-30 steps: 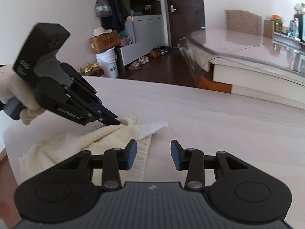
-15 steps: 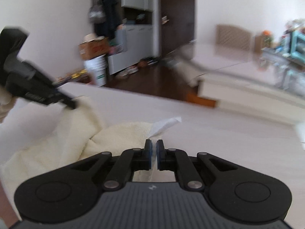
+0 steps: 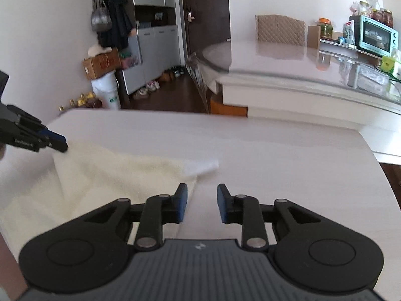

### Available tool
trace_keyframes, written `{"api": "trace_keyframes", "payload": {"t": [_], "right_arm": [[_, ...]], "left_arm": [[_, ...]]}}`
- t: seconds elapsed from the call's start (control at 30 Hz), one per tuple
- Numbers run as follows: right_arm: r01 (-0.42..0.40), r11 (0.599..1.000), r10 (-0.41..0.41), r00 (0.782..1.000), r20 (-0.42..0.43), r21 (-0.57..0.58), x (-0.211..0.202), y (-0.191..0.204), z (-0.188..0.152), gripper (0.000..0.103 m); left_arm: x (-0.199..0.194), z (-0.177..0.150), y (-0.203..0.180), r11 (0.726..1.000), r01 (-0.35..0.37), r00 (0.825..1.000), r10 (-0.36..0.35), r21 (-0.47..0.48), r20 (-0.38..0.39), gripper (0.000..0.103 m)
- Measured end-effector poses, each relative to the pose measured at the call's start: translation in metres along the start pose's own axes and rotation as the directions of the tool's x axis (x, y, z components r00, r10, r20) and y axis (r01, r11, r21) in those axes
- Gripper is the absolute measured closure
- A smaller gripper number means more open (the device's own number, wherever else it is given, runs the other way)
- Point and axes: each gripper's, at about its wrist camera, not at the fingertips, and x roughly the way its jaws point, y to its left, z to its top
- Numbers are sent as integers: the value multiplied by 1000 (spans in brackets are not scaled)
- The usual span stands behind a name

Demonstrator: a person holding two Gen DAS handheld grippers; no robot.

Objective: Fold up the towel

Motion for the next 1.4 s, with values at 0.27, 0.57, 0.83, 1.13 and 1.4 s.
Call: {"api": "trace_keyframes", "payload": {"t": [0.27, 0.57, 0.83, 1.13, 1.4], "right_arm": [[-17, 997, 13, 999, -48, -76, 49, 9, 20, 59], [15, 987, -25, 998, -60, -160, 54, 18, 10, 93], [26, 983, -34, 999, -41, -181, 77, 14, 27, 89], [51, 986, -53, 999, -11, -161, 62, 9, 28, 77], [-80, 971, 87, 996, 21, -224, -19, 15, 6, 63]], "left_arm": [[36, 13, -3, 999, 17, 999, -15, 46, -32, 70], [34, 11, -20, 990, 34, 999, -31, 135, -30, 92], [55, 25, -15, 989, -87, 996, 85, 121, 19, 92], [54, 27, -1, 994, -94, 995, 93, 47, 32, 87], [-8, -4, -12, 995, -27, 999, 25, 96, 23, 51]]}}
